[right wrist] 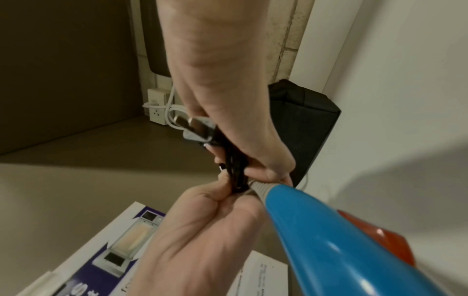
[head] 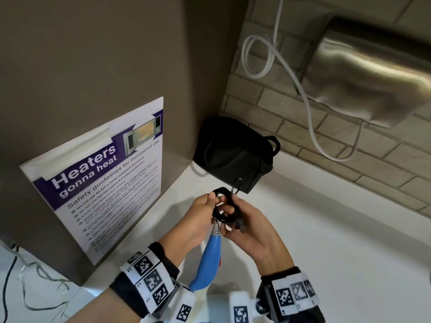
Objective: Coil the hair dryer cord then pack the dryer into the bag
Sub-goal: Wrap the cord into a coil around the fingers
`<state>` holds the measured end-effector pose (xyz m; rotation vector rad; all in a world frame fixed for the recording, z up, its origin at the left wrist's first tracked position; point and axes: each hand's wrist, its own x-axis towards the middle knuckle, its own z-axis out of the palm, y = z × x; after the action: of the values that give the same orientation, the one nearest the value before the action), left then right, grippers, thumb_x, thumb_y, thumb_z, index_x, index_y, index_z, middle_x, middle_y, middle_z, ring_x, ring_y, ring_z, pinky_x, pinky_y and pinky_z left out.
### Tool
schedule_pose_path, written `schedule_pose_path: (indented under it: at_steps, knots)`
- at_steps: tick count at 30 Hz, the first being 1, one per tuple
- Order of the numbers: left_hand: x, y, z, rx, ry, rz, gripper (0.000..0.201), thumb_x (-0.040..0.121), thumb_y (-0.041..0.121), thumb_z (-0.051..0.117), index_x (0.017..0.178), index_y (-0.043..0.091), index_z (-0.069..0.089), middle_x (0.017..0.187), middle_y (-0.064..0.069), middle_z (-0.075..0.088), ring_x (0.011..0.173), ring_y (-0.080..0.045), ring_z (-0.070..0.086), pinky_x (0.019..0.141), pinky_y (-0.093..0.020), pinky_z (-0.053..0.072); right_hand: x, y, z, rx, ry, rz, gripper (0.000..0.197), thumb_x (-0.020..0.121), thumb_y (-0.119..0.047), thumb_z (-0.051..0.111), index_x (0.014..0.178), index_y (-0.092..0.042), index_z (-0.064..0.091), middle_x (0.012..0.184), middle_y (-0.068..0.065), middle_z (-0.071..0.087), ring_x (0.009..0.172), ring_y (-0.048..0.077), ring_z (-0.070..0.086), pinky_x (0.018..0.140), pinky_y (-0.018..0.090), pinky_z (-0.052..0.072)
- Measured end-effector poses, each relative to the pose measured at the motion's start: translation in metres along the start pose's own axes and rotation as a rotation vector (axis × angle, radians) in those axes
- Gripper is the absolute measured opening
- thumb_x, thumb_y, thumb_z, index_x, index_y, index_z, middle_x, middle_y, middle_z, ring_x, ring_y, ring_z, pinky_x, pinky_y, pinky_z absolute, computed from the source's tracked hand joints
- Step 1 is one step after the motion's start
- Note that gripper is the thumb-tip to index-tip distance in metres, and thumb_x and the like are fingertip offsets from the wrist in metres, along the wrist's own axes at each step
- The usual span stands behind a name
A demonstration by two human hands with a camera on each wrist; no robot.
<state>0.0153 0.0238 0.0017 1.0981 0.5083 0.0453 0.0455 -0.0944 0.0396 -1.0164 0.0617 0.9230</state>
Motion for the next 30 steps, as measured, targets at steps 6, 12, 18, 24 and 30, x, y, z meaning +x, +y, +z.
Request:
schedule_pose_path:
  at_steps: [6, 12, 18, 24, 30]
  knots:
    - [0.0, 0.001, -0.003, -0.219, -0.027, -0.027, 0.04, 0.105, 0.02, 0.029, 0.075, 0.007, 0.053, 0.066, -0.005, 0.062, 0.068, -0.016, 0.058, 0.075, -0.028, 0.05, -0.001, 0.015, -0.002, -0.334, 0.062, -0.222, 0.035, 0.091, 0.006, 0.053, 0.12, -0.011, 0.062, 0.108, 0.005, 0.072, 0.106, 0.016, 0.067, 0.088, 0.023, 0.052]
    - [0.003, 0.001, -0.01, -0.347, -0.059, -0.078, 0.038, 0.104, 0.016, 0.03, 0.072, 0.009, 0.05, 0.114, -0.027, 0.066, 0.108, -0.038, 0.063, 0.085, -0.041, 0.05, -0.014, 0.024, -0.005, -0.658, 0.11, -0.282, 0.044, 0.095, 0.001, 0.043, 0.125, -0.025, 0.061, 0.119, -0.006, 0.069, 0.116, 0.009, 0.061, 0.099, 0.026, 0.046]
    - [0.003, 0.003, -0.011, -0.44, -0.058, -0.135, 0.041, 0.105, 0.021, 0.024, 0.125, -0.004, 0.049, 0.125, -0.022, 0.062, 0.109, -0.031, 0.064, 0.078, -0.036, 0.052, -0.033, 0.033, -0.009, -0.52, 0.098, -0.217, 0.04, 0.099, 0.005, 0.035, 0.12, -0.014, 0.064, 0.112, 0.004, 0.073, 0.109, 0.015, 0.067, 0.088, 0.02, 0.053]
    - [0.017, 0.008, -0.024, -0.642, 0.092, -0.123, 0.047, 0.104, 0.008, 0.023, 0.148, -0.003, 0.01, 0.134, -0.029, 0.051, 0.098, -0.035, 0.062, 0.081, -0.039, 0.054, -0.065, 0.036, -0.014, -0.441, 0.037, -0.09, 0.033, 0.1, 0.005, 0.034, 0.119, -0.004, 0.06, 0.106, 0.012, 0.074, 0.101, 0.022, 0.071, 0.076, 0.024, 0.057]
    - [0.013, 0.009, -0.027, -0.551, 0.061, -0.142, 0.023, 0.104, 0.016, 0.029, 0.094, 0.006, 0.048, 0.107, -0.022, 0.066, 0.084, -0.033, 0.072, 0.088, -0.041, 0.052, -0.07, 0.038, -0.028, -0.723, 0.064, -0.069, 0.035, 0.099, 0.004, 0.034, 0.116, -0.012, 0.061, 0.104, 0.003, 0.075, 0.1, 0.016, 0.07, 0.082, 0.022, 0.053]
